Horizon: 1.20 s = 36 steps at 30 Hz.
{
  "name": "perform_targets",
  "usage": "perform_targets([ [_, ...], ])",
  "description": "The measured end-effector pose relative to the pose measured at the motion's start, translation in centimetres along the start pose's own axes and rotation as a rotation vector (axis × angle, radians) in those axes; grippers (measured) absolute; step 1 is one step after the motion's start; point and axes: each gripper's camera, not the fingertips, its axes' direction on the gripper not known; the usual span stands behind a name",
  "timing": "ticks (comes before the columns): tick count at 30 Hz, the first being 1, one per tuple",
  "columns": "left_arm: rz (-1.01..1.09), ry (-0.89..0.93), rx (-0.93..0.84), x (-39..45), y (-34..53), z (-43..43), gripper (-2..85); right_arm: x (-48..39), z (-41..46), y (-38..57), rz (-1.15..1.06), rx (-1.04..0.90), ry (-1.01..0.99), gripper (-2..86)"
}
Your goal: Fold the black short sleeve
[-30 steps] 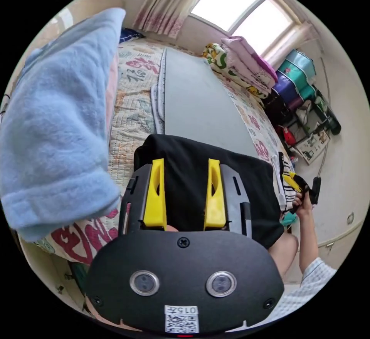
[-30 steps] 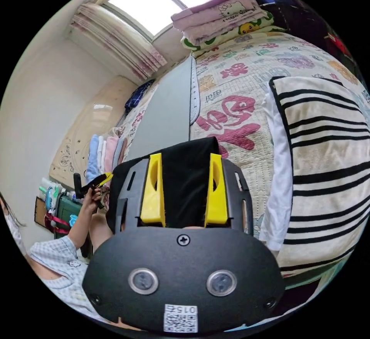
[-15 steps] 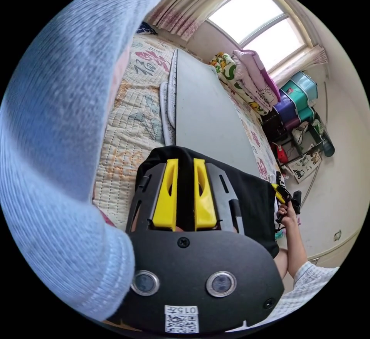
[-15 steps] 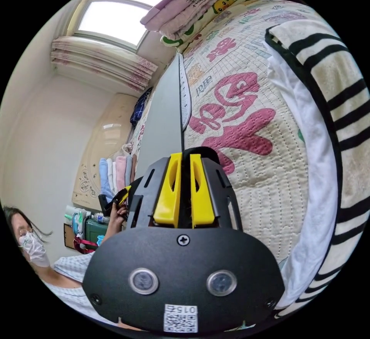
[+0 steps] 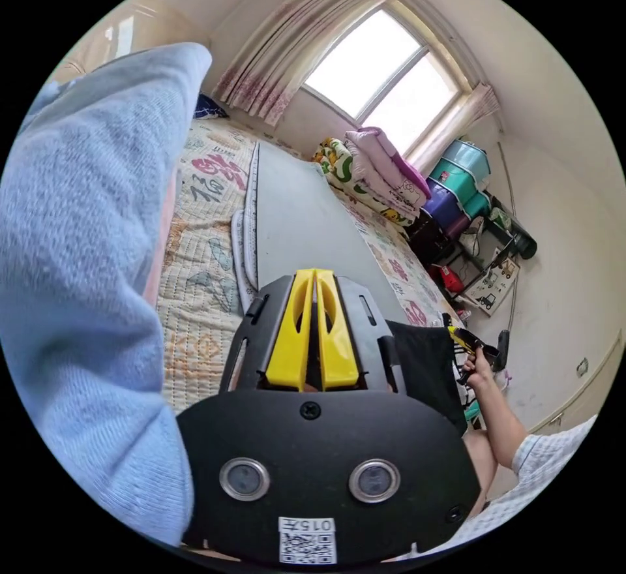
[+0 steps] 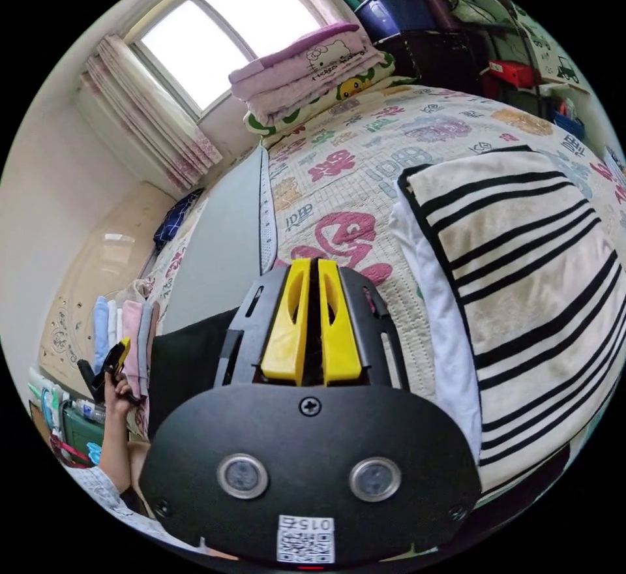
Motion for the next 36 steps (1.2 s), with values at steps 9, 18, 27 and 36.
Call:
perform_targets([
  [9,0.059,-0.007,-0.145,0.2,1.2,1.9,6.1,-9.8,-4.9,20.1,-0.815,0.117,-0.209,3.2],
  [18,0.103,-0.102,-0.178,-0.1,2.9,4.6,5.9,-15.5,6.5,50.1,-0.957,-0.369,-0.469,9.3],
  [27,0.050,0.041,-0.291,-0.4,2.3,8.0,6.4,-11.2,16.1,64.5,-1.129,-0.487,-0.211,7.7],
  [36,0.030,0.183,-0.213,-0.2,2.4,7.3,1.4,-2.3,14.7,69.6,-1.194,-0.350,-0.169,0.1],
])
